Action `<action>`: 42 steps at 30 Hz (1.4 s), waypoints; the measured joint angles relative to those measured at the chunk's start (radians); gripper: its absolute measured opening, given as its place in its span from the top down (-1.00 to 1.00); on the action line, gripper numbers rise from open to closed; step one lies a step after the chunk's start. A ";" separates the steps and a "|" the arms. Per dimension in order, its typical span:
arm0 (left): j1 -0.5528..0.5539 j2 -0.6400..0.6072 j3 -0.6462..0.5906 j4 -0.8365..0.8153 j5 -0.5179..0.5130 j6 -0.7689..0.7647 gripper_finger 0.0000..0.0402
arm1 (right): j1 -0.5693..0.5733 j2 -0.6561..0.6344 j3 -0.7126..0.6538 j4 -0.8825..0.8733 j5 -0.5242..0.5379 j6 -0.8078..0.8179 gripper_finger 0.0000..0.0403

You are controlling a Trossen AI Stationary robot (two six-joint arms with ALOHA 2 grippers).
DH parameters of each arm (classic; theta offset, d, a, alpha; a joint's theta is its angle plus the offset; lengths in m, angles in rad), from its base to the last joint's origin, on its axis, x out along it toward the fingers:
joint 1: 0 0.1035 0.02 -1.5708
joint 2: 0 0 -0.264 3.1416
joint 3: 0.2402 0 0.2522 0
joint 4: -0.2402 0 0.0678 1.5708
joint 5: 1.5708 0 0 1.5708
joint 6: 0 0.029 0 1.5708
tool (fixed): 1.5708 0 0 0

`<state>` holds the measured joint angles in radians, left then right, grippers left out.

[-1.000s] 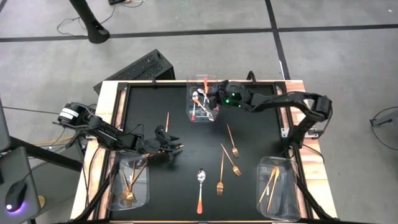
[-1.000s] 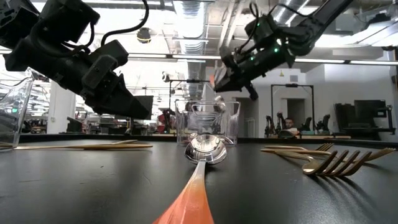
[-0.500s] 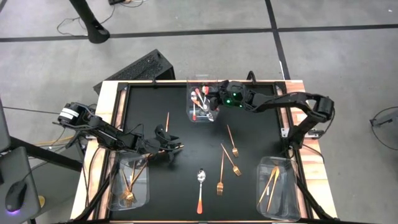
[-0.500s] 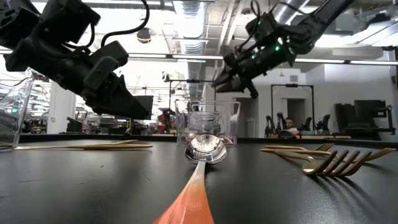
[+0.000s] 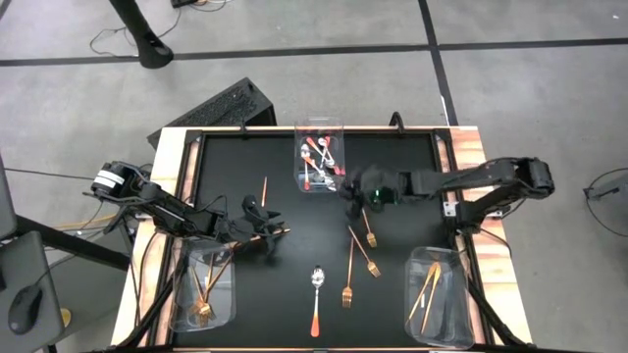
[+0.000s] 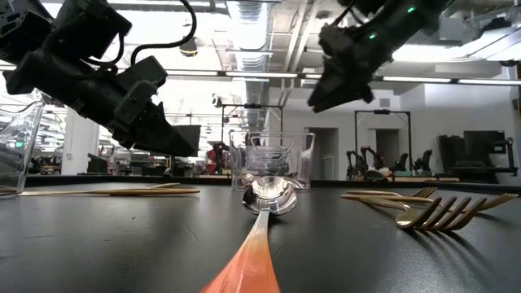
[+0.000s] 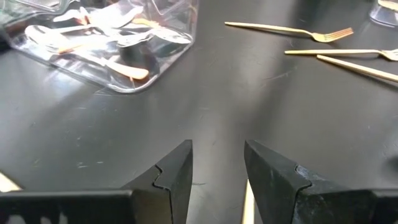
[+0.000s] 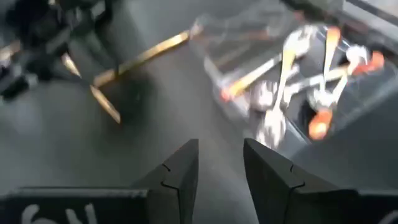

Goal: Sort silverware by color (type)
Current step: Put the gold fork into the bottom left transparent bin

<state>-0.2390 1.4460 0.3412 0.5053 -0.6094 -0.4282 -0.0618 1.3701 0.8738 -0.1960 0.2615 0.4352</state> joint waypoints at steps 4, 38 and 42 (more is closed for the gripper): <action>0.002 0.000 0.000 0.002 -0.005 0.001 0.34 | 0.107 0.002 0.000 -0.163 0.083 0.156 0.32; 0.039 0.000 0.000 0.045 0.001 0.023 0.34 | 0.234 0.302 -0.018 -0.446 0.071 0.608 0.70; 0.039 0.000 0.000 0.045 0.001 0.023 0.34 | 0.234 0.302 -0.019 -0.425 0.071 0.584 0.94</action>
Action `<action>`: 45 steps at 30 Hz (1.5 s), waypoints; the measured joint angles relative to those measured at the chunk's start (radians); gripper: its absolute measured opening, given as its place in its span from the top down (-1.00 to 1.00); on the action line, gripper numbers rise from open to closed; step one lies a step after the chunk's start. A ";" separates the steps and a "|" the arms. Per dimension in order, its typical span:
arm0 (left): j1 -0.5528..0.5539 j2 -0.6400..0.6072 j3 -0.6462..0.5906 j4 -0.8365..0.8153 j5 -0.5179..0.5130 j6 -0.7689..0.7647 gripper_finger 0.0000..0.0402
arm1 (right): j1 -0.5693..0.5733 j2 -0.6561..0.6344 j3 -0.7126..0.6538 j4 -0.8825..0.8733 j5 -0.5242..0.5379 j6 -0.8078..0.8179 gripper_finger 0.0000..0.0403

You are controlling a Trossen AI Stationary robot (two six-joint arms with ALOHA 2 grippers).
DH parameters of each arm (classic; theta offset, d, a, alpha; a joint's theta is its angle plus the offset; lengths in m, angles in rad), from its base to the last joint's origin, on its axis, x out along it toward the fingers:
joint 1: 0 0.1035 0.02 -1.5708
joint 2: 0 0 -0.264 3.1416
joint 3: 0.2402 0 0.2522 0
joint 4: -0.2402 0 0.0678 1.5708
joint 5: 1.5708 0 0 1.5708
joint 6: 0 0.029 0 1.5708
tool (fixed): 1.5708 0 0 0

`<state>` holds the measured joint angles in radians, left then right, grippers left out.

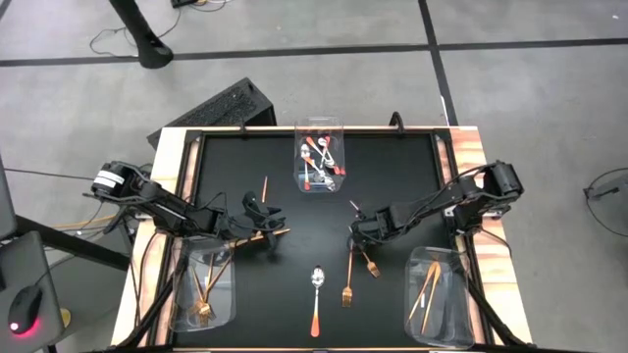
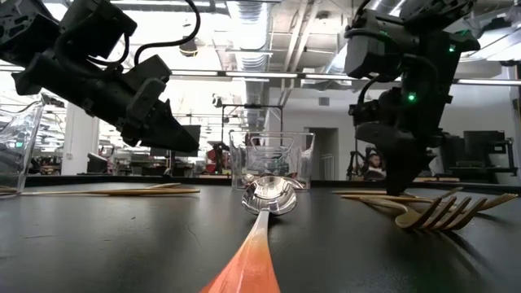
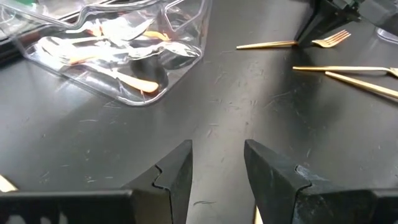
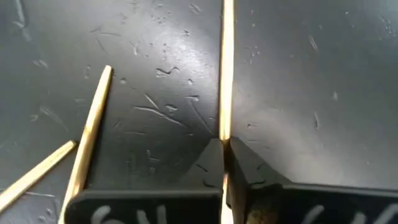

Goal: Sort silverware by color (type)
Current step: Put the gold fork into the bottom left transparent bin

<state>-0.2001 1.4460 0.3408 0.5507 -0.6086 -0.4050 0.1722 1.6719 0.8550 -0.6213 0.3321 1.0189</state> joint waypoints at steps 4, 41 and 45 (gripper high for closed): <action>0.000 0.000 0.000 0.000 0.005 0.000 0.34 | 0.000 -0.009 -0.006 0.082 -0.002 -0.056 0.90; 0.026 0.000 0.126 0.401 0.134 0.350 0.01 | 0.045 -0.077 -0.003 0.954 0.190 -0.803 0.94; 0.056 0.000 0.185 0.306 0.109 0.323 0.01 | 0.058 -0.077 -0.003 0.970 0.191 -0.853 0.93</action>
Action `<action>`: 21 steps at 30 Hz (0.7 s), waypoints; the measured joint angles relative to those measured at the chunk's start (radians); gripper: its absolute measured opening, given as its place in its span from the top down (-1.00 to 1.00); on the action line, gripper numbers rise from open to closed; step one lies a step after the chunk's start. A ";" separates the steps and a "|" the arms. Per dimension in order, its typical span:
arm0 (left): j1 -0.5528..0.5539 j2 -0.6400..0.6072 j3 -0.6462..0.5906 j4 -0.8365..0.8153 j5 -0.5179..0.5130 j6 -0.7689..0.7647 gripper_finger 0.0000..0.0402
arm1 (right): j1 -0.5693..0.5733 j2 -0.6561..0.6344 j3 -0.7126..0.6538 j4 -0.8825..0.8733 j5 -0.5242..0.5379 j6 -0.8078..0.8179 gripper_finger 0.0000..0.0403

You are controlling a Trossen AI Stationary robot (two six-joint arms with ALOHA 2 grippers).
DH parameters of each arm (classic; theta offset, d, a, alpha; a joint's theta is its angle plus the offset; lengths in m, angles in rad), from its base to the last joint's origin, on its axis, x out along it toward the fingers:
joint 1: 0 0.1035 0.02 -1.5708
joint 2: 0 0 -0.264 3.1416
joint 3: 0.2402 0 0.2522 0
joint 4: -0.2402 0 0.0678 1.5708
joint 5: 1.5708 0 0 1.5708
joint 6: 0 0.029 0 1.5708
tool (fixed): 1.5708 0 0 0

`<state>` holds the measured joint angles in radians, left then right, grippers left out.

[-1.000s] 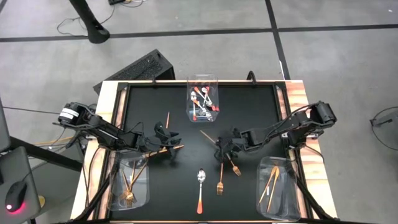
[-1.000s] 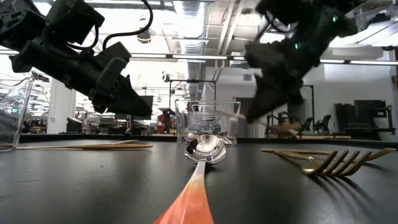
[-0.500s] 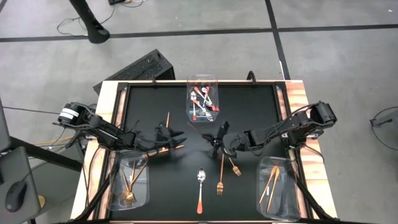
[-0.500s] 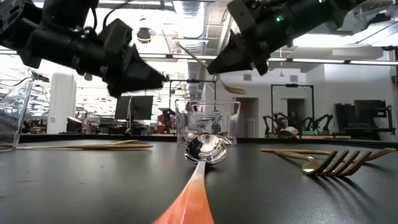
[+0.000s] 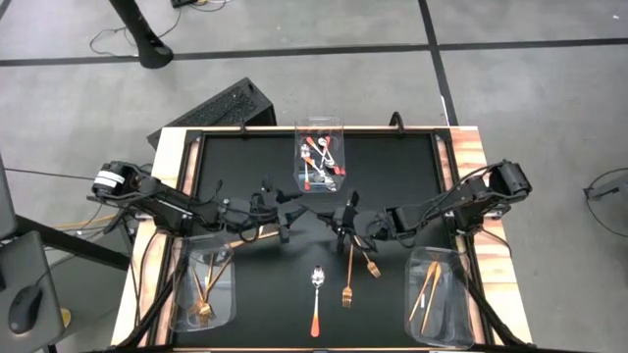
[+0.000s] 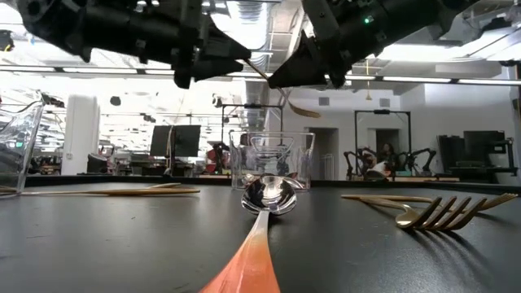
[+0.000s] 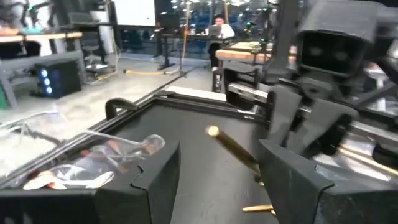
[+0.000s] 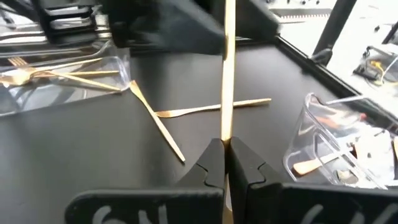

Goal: Sort silverware by color (type)
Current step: Put the gold fork into the bottom left transparent bin

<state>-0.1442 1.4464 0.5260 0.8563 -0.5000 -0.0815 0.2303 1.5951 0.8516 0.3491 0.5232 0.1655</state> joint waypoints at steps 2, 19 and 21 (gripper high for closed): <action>0.009 0.000 0.016 -0.023 -0.003 -0.020 0.01 | 0.005 0.000 0.000 0.019 0.005 -0.023 0.93; 0.014 0.000 0.024 -0.008 0.147 0.034 0.93 | 0.018 0.000 0.000 0.051 0.031 -0.090 0.90; 0.014 0.000 0.024 -0.010 0.145 0.044 0.93 | 0.017 0.000 0.000 0.050 0.035 -0.057 0.84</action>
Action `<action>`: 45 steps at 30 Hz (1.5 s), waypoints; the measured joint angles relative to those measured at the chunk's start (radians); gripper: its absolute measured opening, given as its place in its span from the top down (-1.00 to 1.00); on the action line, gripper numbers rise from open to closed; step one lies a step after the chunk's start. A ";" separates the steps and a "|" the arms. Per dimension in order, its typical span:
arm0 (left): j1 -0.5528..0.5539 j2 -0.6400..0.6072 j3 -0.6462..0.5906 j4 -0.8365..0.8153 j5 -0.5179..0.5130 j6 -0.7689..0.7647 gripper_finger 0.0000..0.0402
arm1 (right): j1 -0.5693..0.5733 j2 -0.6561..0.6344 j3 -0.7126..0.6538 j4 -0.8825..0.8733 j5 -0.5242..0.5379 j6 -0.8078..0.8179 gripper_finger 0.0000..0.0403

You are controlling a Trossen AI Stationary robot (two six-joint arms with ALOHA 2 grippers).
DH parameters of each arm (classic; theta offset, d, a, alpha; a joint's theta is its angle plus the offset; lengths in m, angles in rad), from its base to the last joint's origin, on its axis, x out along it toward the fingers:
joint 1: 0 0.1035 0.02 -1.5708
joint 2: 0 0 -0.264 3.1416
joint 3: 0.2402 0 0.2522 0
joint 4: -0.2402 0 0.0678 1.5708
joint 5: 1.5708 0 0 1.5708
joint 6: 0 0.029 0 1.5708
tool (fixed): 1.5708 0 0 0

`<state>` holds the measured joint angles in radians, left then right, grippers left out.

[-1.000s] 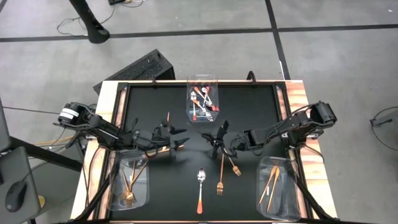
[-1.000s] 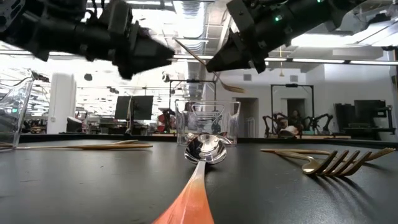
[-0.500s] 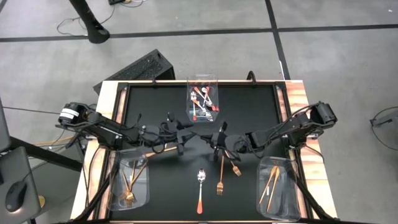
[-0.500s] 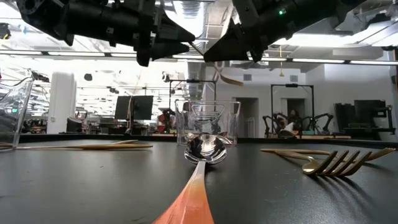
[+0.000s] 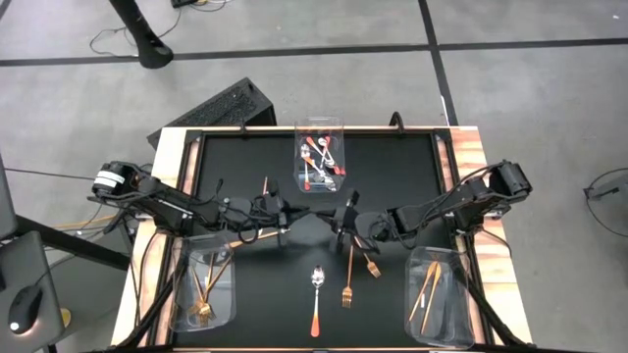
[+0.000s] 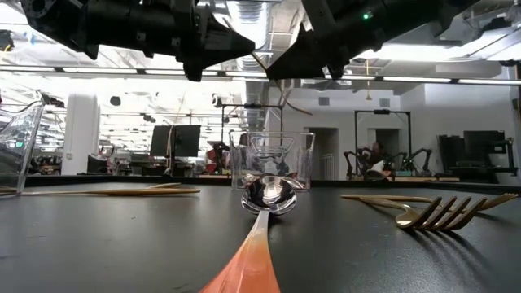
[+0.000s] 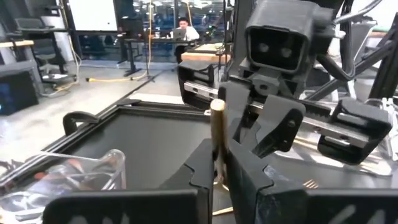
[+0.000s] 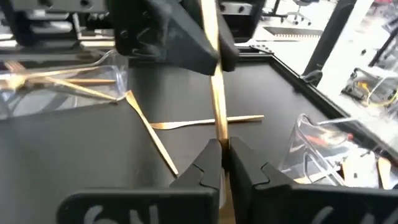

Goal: Sort silverware by color (type)
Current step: Put the gold fork into the bottom left transparent bin

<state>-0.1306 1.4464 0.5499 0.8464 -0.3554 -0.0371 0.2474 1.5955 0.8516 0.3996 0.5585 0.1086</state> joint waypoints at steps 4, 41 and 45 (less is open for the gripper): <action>-0.005 -0.038 0.000 -0.113 -0.022 0.014 0.97 | 0.001 0.000 0.000 -0.006 0.052 0.066 0.66; -0.327 -0.511 0.204 -1.849 0.670 -1.023 0.93 | -0.045 0.005 0.001 -0.162 0.094 0.320 0.28; -0.360 -0.511 0.123 -1.754 0.658 -1.045 0.92 | -0.045 0.005 0.001 -0.176 0.091 0.320 0.28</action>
<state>-0.4908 0.9352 0.6734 -0.9073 0.3028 -1.0822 0.2024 1.6001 0.8526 0.2233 0.6498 0.4286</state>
